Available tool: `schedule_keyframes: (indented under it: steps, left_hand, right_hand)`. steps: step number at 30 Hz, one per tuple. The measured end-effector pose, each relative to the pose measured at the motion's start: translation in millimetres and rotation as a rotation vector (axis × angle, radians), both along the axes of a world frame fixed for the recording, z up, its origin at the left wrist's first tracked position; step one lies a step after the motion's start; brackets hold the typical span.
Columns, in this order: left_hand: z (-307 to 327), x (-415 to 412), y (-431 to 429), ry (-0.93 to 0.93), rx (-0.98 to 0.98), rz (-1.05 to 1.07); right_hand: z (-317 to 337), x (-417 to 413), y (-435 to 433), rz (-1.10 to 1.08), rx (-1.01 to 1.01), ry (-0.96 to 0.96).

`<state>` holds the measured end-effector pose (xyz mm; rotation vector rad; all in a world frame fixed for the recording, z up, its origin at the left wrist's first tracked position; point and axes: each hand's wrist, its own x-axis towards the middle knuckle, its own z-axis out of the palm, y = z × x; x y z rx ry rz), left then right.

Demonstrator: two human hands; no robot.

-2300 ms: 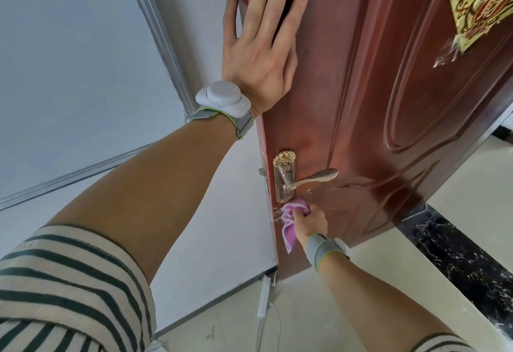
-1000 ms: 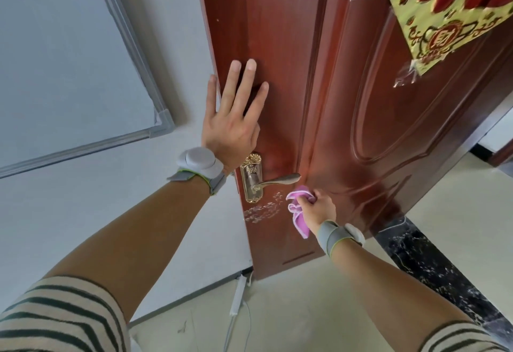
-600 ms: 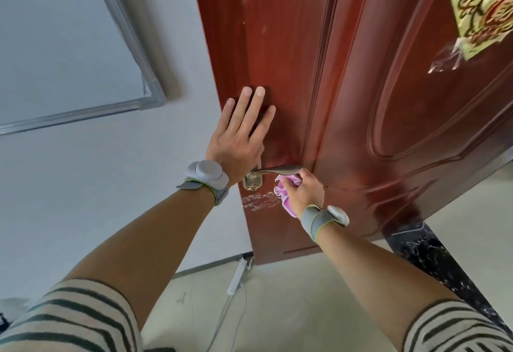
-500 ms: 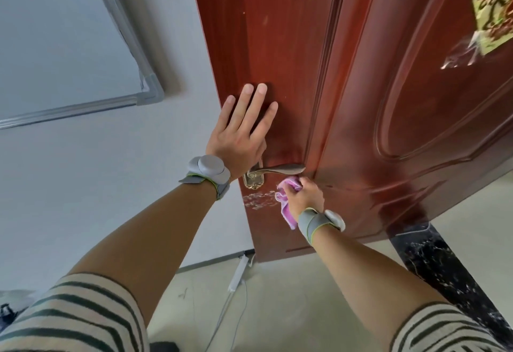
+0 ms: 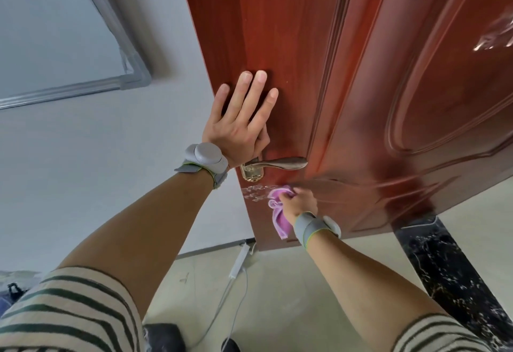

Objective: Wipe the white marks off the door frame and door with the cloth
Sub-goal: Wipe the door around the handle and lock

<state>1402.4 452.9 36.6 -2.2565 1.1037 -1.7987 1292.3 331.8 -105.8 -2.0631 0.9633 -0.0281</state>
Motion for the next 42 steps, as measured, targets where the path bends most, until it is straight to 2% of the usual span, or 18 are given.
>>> schedule_keyframes:
  steps: [2,5,7,9,12,14,18,20,22,24,26,28,31,34,36,40,42]
  left_hand:
    - [-2,-2,0,0.000,0.005,0.004]
    - [-3,0,1,-0.001,-0.009,0.014]
    - [-3,0,0,-0.003,-0.007,0.017]
    - [-4,0,0,0.006,-0.009,0.028]
    - [-6,0,1,0.010,-0.006,0.023]
    - [-7,-1,1,0.008,-0.002,0.032]
    - [-6,-1,0,0.011,0.000,0.028]
    - [-6,-1,0,0.011,-0.001,0.030]
    - [-5,-1,0,0.003,-0.007,0.029]
    - [-5,-1,0,0.007,-0.007,0.022]
    - [-5,-2,2,0.012,-0.010,0.019]
    - [-5,-2,1,0.012,-0.007,0.008]
    - [-5,0,1,0.005,-0.018,0.011]
    - [-5,-1,1,-0.003,-0.029,0.010]
    - [-5,0,1,-0.003,-0.027,0.007]
    - [-6,-1,2,-0.004,-0.029,0.003]
    - [-7,-1,2,0.000,-0.031,-0.006]
  right_hand:
    - [-1,-8,-4,-0.067,0.013,-0.023]
    - [17,-2,10,-0.145,0.035,-0.333]
    - [22,8,25,-0.161,0.048,-0.442]
    - [16,16,41,-0.101,0.080,-0.349]
    - [-8,9,56,0.130,0.226,-0.043]
    - [-13,0,54,0.090,0.240,-0.058]
    - [-2,5,50,-0.254,0.219,-0.279]
    - [1,18,59,-0.328,0.274,-0.295]
    - [-6,30,71,-0.261,0.318,-0.206]
    - [-23,35,78,-0.059,0.382,-0.034]
    - [-36,30,74,0.016,0.429,0.086]
    - [-36,15,58,-0.097,0.368,0.038]
    - [-22,-4,28,-0.311,0.195,-0.198]
    - [-9,2,14,-0.373,0.124,-0.383]
    - [-14,12,11,-0.302,0.090,-0.303]
    - [-45,2,-4,-0.038,0.103,0.150]
    - [-47,-9,-9,-0.108,0.068,0.083]
